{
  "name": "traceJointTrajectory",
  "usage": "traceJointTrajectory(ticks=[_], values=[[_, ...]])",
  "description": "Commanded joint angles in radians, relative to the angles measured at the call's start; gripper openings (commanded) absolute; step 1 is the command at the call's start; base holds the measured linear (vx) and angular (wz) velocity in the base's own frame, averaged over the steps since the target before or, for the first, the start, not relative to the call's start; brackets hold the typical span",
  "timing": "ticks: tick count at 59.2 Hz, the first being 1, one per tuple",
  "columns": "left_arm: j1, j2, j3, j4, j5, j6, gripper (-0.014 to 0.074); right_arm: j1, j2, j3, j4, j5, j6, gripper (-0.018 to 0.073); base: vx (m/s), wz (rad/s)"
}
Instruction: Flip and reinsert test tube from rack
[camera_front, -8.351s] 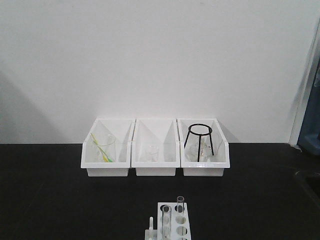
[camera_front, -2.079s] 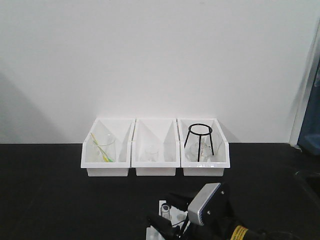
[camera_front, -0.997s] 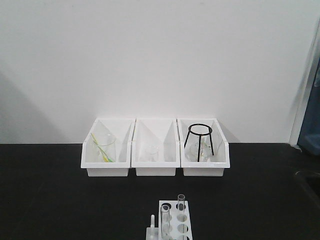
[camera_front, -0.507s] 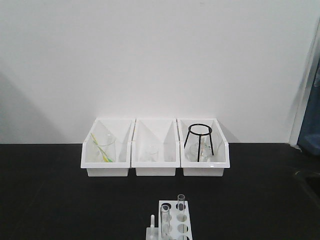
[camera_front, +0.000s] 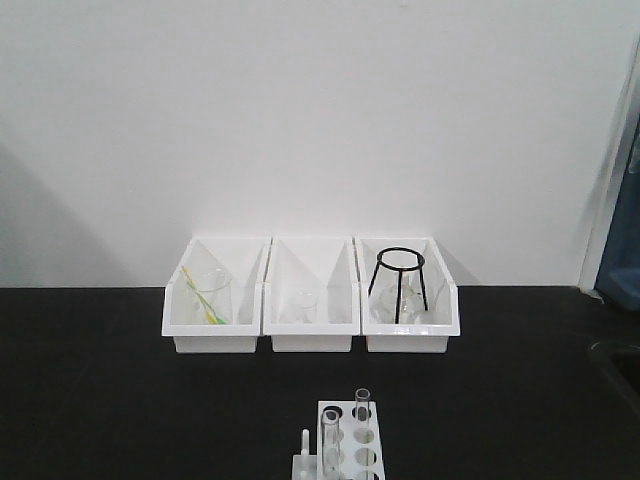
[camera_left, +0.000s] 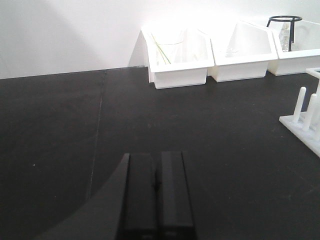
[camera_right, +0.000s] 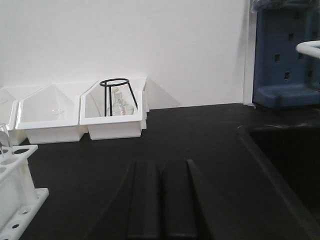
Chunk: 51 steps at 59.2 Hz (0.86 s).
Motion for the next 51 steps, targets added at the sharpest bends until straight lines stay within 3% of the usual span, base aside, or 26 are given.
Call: traceJointTrajectory(ticks=[1, 10, 51], values=[[0.000, -0.008, -0.004, -0.005, -0.080, -0.009, -0.0006, -0.009, -0.049, 0.005, -0.030, -0.019, -0.013, -0.0010, 0.00, 0.00], [0.000, -0.008, -0.004, -0.005, -0.079, -0.009, -0.0006, -0.008, -0.045, 0.005, -0.084, -0.004, -0.012, -0.0010, 0.00, 0.00], [0.000, -0.008, -0.004, -0.005, -0.080, -0.009, -0.0006, -0.008, -0.045, 0.005, -0.084, -0.004, -0.011, -0.0010, 0.00, 0.00]])
